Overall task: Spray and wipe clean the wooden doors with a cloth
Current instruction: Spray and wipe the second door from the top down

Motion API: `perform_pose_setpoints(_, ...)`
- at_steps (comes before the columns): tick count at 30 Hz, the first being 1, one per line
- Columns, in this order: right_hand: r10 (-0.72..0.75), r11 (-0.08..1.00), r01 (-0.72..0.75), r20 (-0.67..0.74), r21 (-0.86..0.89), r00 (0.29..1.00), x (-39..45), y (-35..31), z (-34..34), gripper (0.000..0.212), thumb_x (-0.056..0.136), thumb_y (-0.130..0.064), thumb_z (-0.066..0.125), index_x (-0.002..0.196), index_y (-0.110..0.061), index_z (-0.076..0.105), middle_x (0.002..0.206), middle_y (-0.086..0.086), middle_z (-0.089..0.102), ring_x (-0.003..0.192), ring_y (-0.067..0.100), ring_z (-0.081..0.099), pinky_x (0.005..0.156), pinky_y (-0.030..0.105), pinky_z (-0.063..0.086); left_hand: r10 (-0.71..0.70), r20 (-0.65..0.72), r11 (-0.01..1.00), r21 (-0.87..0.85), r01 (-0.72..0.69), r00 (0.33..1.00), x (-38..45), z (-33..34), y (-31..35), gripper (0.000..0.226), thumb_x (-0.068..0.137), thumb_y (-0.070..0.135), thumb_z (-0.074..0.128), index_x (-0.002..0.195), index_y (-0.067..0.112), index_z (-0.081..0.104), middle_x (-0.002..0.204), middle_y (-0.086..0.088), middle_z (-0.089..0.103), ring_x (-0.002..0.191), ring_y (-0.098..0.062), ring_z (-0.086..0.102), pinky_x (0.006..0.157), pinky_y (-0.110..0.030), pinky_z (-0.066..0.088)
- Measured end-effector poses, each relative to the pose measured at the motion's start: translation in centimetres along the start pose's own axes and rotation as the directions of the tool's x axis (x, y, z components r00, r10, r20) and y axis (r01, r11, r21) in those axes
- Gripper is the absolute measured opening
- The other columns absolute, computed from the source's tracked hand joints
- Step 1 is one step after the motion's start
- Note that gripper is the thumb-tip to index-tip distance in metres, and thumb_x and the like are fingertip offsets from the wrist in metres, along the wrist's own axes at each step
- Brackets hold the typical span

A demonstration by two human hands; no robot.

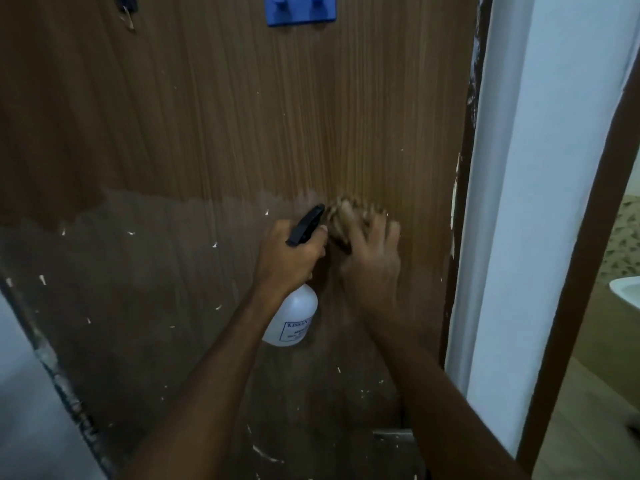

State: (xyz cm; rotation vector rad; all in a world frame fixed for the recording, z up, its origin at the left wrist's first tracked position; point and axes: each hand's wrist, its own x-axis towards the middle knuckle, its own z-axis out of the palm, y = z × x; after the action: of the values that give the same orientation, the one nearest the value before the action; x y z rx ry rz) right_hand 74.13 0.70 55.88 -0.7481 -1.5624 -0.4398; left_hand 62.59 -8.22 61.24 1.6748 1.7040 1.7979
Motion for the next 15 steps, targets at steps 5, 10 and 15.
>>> perform_pose_setpoints(5,-0.016,1.0,0.016,0.045,0.016,0.999,-1.5,-1.0,-0.1,0.051,0.092,-0.009,0.054,0.142,-0.017,0.062,0.127,0.011,0.046,0.104,0.028,0.047,0.07,0.035,0.056,-0.029,0.027,0.998,0.053,0.028,0.999,-0.3,-2.1,-1.0,0.04,0.1,0.029,0.066,0.07,0.001,0.065,0.051,-0.007,0.059,0.04,-0.022,0.055,0.043,-0.034,0.044)
perform_pose_setpoints(10,0.106,0.993,-0.1,-0.104,0.059,0.989,8.8,-4.3,0.5,0.057,0.086,0.002,0.053,0.138,-0.019,0.065,0.123,0.012,0.059,0.103,0.025,0.049,0.071,0.027,0.052,0.028,-0.001,0.996,0.08,-0.028,1.0,0.0,-4.0,-1.5,0.05,0.095,0.036,0.067,0.07,-0.007,0.063,0.058,-0.024,0.06,0.049,-0.043,0.058,0.042,-0.043,0.043)
perform_pose_setpoints(15,-0.024,0.999,0.023,-0.047,-0.034,0.999,-1.6,-5.0,2.1,0.057,0.086,0.004,0.056,0.137,-0.02,0.067,0.124,0.01,0.05,0.098,0.029,0.05,0.068,0.036,0.056,0.016,-0.016,0.999,0.03,-0.016,1.0,0.2,-6.1,-2.0,0.04,0.1,0.024,0.066,0.067,0.002,0.067,0.057,-0.012,0.064,0.04,-0.019,0.054,0.043,-0.031,0.043)
